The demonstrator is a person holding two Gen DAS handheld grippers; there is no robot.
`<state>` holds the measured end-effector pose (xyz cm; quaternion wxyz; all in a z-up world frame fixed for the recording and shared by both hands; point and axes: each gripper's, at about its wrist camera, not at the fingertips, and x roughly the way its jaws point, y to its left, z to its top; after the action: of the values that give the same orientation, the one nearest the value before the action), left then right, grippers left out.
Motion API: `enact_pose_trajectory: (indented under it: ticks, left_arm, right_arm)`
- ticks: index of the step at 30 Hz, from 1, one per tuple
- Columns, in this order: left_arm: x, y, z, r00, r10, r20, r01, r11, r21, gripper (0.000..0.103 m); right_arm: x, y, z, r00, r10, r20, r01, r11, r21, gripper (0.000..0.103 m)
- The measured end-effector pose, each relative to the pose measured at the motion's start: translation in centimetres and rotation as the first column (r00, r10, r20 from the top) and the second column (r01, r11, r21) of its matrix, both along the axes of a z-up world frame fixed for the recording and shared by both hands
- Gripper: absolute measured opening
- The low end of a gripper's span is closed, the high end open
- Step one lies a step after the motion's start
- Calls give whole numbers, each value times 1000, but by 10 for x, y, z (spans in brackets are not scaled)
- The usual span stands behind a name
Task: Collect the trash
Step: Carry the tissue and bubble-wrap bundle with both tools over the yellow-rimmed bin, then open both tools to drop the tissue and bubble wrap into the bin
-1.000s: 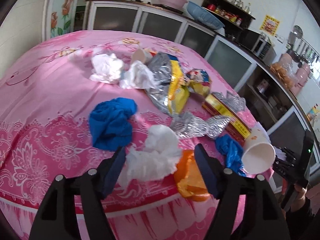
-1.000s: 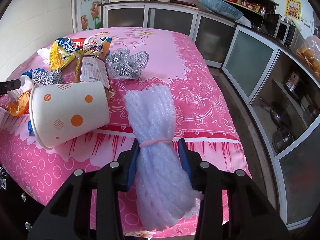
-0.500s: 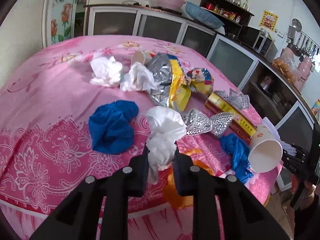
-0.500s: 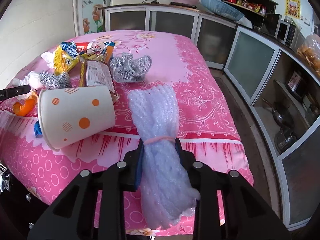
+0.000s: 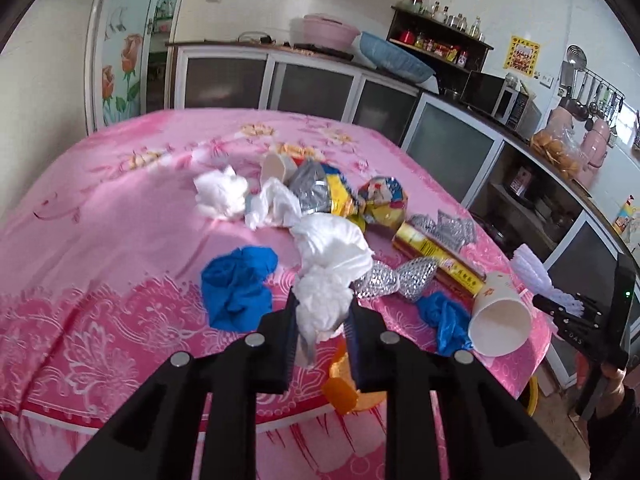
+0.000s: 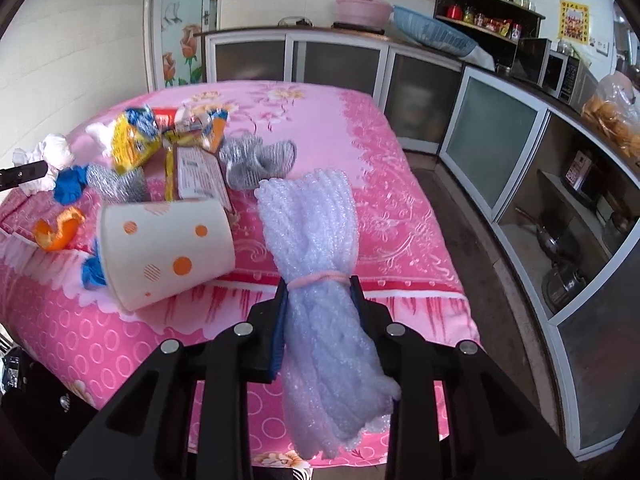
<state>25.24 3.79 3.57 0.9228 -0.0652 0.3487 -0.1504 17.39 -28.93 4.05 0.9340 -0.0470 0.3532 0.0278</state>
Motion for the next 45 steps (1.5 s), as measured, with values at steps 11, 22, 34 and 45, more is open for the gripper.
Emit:
enact_pose_trajectory:
  ticks: [11, 22, 34, 45]
  left_arm:
    - [-25, -66, 28, 981, -184, 57, 182, 982, 40, 19]
    - [-49, -227, 33, 854, -517, 58, 516, 856, 28, 20]
    - [-82, -431, -9, 635, -772, -24, 772, 634, 41, 20]
    - [-91, -570, -84, 534, -831, -157, 845, 526, 94, 20]
  right_arm:
    - [-54, -30, 38, 995, -69, 77, 65, 997, 47, 26]
    - [-149, -130, 49, 945, -312, 100, 304, 949, 89, 27]
    - [-212, -236, -18, 838, -544, -38, 544, 832, 111, 27]
    - [-214, -287, -101, 776, -598, -200, 627, 764, 152, 27]
